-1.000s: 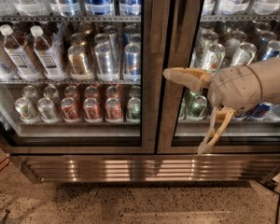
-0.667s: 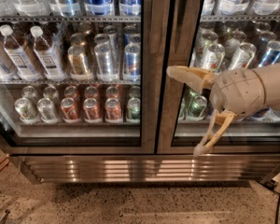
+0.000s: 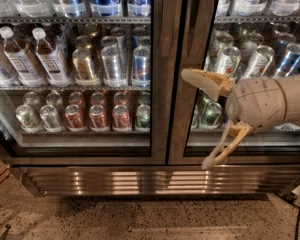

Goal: Open right fridge door

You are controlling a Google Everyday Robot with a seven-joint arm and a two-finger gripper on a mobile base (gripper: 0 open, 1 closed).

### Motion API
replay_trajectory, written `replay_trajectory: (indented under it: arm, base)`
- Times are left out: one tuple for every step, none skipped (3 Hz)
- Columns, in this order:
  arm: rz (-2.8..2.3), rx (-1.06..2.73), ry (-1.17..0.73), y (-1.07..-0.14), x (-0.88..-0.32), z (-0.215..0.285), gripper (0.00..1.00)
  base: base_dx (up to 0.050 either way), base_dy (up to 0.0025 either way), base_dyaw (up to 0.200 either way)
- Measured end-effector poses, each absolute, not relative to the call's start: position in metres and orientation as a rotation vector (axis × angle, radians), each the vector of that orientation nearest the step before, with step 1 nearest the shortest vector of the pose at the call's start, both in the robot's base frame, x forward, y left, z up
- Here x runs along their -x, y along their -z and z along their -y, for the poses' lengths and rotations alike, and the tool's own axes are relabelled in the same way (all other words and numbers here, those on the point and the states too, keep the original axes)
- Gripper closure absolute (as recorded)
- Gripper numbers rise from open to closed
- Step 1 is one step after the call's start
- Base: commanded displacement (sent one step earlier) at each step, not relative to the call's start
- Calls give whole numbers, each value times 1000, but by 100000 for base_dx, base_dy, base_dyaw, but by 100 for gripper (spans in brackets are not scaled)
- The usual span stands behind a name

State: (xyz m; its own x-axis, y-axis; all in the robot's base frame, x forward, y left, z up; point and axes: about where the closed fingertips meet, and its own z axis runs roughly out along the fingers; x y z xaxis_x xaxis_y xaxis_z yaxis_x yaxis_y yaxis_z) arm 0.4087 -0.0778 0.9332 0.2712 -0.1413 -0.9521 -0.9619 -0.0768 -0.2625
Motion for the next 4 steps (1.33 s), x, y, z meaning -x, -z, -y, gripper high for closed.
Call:
replay_trajectory:
  arm:
    - [-1047,1491,-948,-956,-402,73,0]
    - [-1005,1522,-893,-990,-391,66,0]
    - [-1005,1522,-893,-990,-391,66,0]
    - [-1037,1494,-902,-980,-398,70,0]
  base:
    - [0,0,0]
    - [0,0,0]
    - [0,0,0]
    - [0,0,0]
